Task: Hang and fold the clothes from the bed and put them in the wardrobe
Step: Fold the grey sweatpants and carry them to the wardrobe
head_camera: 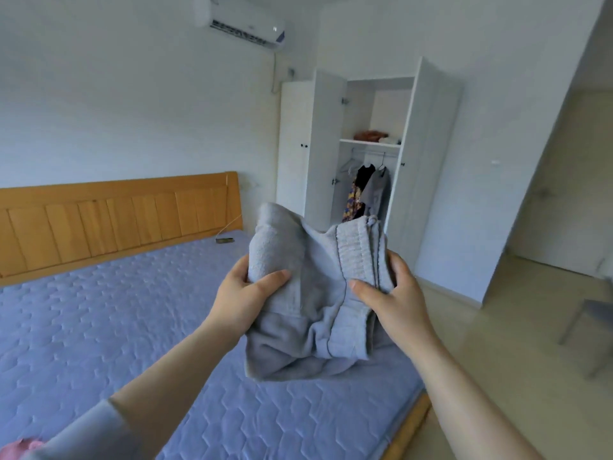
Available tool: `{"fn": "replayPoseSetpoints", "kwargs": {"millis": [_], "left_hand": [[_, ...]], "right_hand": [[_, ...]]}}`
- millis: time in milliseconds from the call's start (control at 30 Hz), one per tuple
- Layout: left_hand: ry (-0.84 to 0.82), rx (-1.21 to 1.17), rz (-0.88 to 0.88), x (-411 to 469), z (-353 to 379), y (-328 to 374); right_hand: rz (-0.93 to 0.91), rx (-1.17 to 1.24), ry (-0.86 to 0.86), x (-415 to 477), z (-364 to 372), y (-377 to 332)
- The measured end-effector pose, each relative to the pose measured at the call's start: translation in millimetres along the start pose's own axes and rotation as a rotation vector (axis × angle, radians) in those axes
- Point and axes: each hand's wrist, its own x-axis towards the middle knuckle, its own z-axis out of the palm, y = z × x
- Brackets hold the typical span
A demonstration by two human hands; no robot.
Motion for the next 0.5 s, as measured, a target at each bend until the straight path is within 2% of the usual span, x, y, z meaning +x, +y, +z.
{"fn": "replayPoseSetpoints", "kwargs": {"millis": [233, 500], "left_hand": [[-0.18, -0.051, 0.106, 39.4, 135.0, 29.2], [-0.333, -0.101, 0.196, 123.5, 240.4, 28.2]], "right_hand": [[-0.043, -0.086, 0.154, 37.0, -130.6, 11.3], [-0.048, -0.132, 0.254, 100.7, -207.3, 53.6]]}}
